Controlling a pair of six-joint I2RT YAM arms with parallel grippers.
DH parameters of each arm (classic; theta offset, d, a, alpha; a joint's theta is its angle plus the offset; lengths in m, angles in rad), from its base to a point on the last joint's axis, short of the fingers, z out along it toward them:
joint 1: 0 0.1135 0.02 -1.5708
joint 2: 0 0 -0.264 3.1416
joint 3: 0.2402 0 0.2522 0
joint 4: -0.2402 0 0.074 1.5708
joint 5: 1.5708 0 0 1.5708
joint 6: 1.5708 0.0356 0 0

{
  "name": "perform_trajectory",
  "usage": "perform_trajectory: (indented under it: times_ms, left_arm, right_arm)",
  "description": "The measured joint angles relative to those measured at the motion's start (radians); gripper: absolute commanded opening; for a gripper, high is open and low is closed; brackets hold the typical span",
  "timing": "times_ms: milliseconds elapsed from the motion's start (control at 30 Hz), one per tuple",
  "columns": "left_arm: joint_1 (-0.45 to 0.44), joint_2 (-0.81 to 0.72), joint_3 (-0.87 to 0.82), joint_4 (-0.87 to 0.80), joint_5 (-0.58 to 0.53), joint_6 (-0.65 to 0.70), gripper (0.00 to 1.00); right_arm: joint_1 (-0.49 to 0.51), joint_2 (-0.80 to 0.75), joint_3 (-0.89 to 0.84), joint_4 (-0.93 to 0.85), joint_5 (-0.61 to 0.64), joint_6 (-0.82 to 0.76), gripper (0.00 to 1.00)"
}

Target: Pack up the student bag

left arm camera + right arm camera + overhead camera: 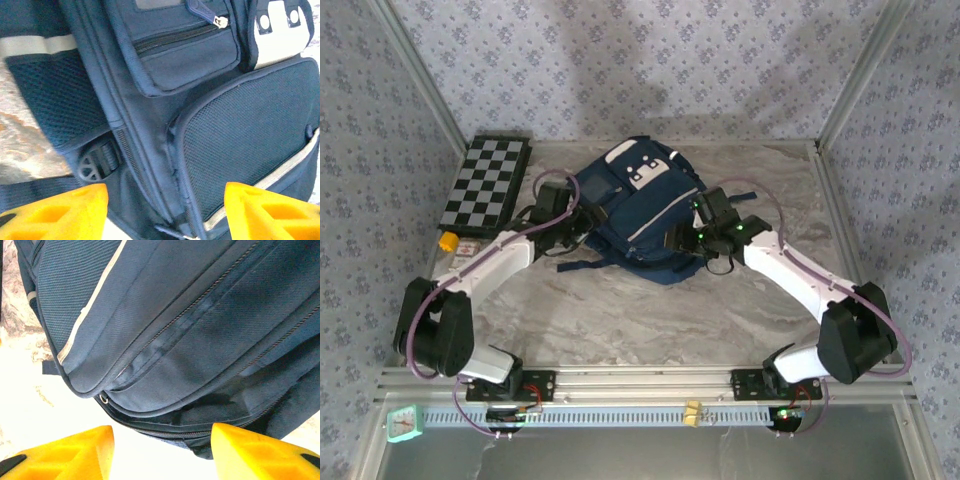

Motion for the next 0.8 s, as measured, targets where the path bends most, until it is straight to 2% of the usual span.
perform_trajectory:
  times_ms: [300, 367, 467, 800]
  left_arm:
    - [-0.032, 0.117, 0.000, 0.170, 0.063, -0.081, 0.62]
    - [-0.047, 0.141, 0.001, 0.194, 0.066, -0.095, 0.56]
    - [-0.069, 0.178, 0.022, 0.204, 0.065, -0.105, 0.53]
    - [-0.095, 0.230, 0.058, 0.209, 0.040, -0.159, 0.24]
  right_arm:
    - [0.005, 0.018, 0.000, 0.000, 0.018, 0.008, 0.56]
    - [0.005, 0.018, 0.000, 0.000, 0.018, 0.008, 0.56]
    - [0.005, 0.019, 0.000, 0.000, 0.018, 0.008, 0.56]
    - [0.005, 0.019, 0.000, -0.004, 0.019, 0.006, 0.56]
